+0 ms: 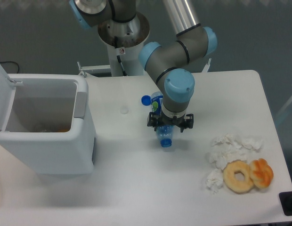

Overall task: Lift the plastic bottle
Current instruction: 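Lower the gripper around the bottle's cap end, then close the gripper on the bottle near its blue cap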

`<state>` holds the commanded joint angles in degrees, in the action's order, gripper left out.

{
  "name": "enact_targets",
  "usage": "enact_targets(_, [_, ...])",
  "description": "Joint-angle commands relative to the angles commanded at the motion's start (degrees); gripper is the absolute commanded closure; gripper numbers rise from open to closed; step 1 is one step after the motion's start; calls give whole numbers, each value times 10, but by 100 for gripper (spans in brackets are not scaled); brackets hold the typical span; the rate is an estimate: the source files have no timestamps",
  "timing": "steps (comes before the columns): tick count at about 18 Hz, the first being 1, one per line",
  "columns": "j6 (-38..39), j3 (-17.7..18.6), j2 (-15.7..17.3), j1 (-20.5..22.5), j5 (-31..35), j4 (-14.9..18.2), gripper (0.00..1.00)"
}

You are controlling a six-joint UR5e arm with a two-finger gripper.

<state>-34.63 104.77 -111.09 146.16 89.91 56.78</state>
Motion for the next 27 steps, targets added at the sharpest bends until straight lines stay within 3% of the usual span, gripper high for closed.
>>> enact_targets(15, [-1,1,-19,-1,0,-7,0])
enact_targets(27, [-2,-3,-26,-2,0,-7,14])
